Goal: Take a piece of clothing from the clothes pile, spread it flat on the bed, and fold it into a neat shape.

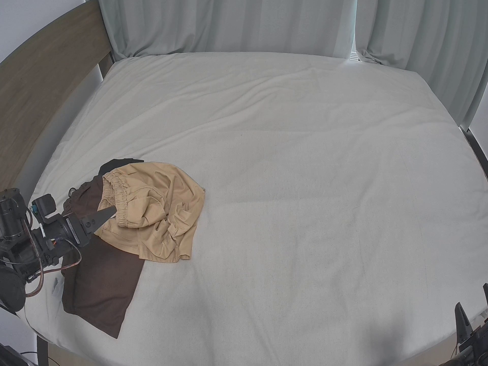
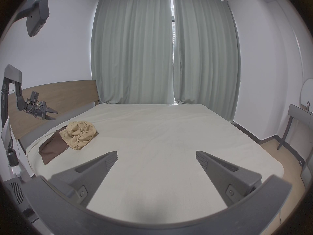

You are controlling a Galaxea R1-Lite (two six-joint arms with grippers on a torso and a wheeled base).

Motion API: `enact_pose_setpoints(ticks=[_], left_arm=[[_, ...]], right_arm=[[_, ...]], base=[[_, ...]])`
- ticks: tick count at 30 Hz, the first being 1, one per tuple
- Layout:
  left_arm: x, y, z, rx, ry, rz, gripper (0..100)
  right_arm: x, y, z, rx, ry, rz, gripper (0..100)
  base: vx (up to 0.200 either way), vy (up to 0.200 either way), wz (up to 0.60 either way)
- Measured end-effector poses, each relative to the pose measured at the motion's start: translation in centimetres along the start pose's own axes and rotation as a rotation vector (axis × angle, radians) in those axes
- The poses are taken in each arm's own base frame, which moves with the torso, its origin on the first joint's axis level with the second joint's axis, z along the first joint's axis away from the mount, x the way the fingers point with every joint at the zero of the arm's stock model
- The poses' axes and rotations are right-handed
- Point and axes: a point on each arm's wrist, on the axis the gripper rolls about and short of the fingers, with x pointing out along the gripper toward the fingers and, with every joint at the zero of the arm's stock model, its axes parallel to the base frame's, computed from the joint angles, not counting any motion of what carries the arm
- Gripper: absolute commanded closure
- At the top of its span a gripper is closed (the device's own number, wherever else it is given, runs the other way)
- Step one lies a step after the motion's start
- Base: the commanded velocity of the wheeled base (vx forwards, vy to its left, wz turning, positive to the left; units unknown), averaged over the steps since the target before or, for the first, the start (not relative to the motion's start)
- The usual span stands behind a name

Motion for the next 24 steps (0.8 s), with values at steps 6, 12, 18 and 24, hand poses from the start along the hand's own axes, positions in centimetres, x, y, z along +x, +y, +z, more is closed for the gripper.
enact_pose_setpoints(ticks=[6, 12, 18, 24], left_arm=[[1.6, 0.9, -0.3, -0.008, 0.015, 0.005, 0], [3.1, 1.8, -0.4, -0.008, 0.012, 0.009, 0], [4.6, 2.7, -0.5, -0.011, 0.012, 0.012, 0], [5.8, 3.4, -0.7, -0.019, 0.028, 0.02, 0]], right_arm=[[0.0, 0.0, 0.0, 0.0, 0.0, 0.0, 0], [0.0, 0.0, 0.0, 0.0, 0.0, 0.0, 0], [0.0, 0.0, 0.0, 0.0, 0.0, 0.0, 0], [0.0, 0.0, 0.0, 0.0, 0.0, 0.0, 0]], base=[[0.0, 0.0, 0.0], [0.0, 0.0, 0.0], [0.0, 0.0, 0.0], [0.0, 0.0, 0.0]])
